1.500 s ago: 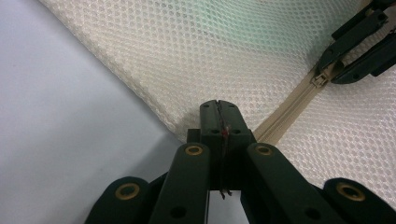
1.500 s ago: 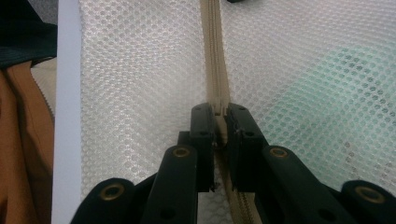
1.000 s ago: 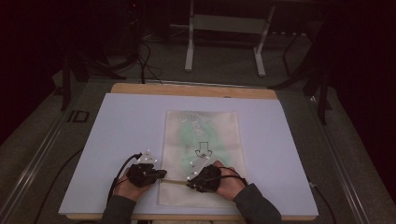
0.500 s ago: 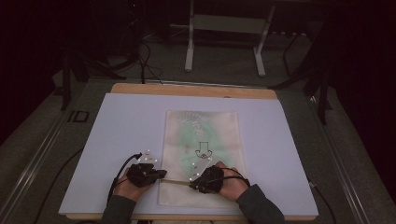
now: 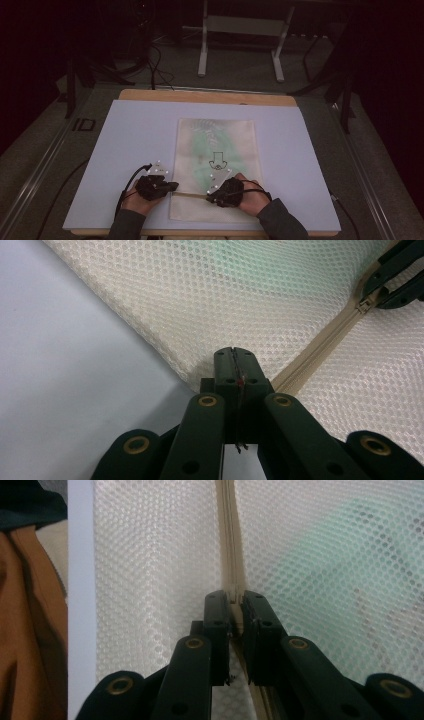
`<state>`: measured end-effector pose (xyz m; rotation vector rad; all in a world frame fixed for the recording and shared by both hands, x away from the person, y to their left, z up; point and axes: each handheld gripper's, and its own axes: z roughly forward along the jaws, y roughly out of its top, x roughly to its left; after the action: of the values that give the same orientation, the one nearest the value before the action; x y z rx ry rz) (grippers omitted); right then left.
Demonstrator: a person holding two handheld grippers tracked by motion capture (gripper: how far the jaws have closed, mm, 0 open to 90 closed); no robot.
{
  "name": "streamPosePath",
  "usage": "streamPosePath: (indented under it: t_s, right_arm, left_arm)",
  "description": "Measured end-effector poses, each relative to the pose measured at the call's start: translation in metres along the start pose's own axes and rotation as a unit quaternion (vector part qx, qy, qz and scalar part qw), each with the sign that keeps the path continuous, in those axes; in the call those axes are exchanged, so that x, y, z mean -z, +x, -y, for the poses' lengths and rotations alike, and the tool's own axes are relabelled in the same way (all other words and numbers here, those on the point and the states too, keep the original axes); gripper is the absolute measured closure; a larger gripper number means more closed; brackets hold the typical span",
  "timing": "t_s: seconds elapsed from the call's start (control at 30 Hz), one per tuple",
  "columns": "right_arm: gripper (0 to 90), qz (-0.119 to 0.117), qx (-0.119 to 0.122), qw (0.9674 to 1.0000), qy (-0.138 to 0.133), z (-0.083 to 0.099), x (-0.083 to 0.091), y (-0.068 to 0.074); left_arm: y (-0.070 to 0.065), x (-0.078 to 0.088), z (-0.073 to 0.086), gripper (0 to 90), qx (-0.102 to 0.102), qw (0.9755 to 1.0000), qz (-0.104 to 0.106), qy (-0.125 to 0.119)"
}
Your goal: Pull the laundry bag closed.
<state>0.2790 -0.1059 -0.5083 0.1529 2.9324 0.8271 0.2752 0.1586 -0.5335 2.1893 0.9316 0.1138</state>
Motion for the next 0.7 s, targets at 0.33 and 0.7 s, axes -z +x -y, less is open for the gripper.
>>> streamPosePath:
  t_s: [0.33,0.7]
  right_arm:
    - [82.4,0.001,-0.001,1.0000,0.006,0.0044,0.0029,-0.0006]
    - [82.5,0.001,-0.008,0.9999,0.009,0.0100,0.0078,-0.0011]
  left_arm:
    - [0.0001,0.0000,0.0000,89.6,0.000,1.0000,0.000,0.000]
    - [0.0001,0.0000,0.0001,89.6,0.001,1.0000,0.000,0.000]
